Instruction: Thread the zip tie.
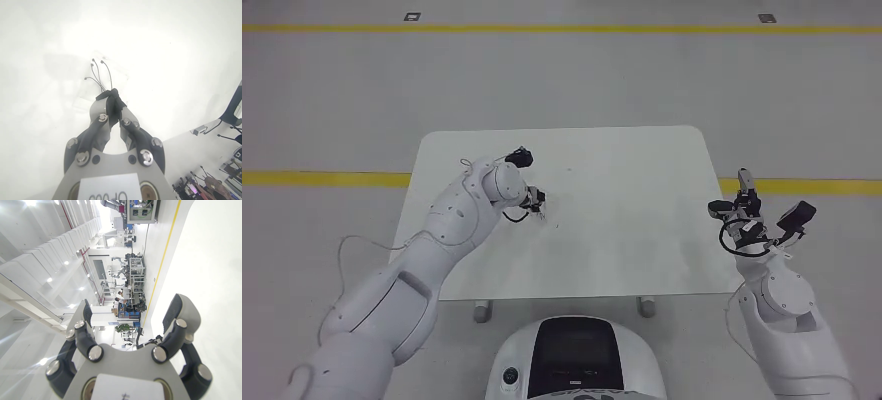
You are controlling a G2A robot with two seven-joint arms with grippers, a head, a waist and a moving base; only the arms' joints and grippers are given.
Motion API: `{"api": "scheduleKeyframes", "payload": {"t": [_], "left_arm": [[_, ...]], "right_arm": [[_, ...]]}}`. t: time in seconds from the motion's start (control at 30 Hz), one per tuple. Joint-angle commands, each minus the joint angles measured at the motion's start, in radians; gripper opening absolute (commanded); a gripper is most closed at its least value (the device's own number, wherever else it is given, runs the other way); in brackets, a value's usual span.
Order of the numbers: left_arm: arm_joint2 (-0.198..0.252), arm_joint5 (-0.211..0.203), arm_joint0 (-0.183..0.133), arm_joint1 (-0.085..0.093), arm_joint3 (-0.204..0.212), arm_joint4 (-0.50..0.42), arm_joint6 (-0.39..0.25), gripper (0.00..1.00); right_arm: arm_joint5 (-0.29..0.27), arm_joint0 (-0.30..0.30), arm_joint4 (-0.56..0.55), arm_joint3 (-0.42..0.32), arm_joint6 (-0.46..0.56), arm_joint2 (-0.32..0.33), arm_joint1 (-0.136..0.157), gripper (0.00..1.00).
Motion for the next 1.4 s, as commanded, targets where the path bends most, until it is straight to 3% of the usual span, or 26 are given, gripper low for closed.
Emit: {"api": "scheduleKeyframes", "payload": {"t": [0.0,0.57,0.77,1.07,1.37], "left_arm": [[0.017,-0.007,-0.011,-0.012,0.033,0.001,0.011,0.00],[0.096,-0.084,-0.060,-0.097,0.214,-0.014,0.124,0.00],[0.122,-0.075,-0.065,-0.123,0.257,0.002,0.165,0.00],[0.148,-0.043,-0.086,-0.159,0.317,0.002,0.137,0.00],[0.160,-0.047,-0.110,-0.174,0.348,0.000,0.077,0.00]], "right_arm": [[0.000,0.000,0.000,0.000,0.000,0.000,0.000,1.00],[0.000,0.000,0.000,0.000,0.000,0.000,0.000,1.00],[0.000,0.000,0.000,0.000,0.000,0.000,0.000,1.00],[0.000,0.000,0.000,0.000,0.000,0.000,0.000,1.00],[0.000,0.000,0.000,0.000,0.000,0.000,0.000,1.00]]}}
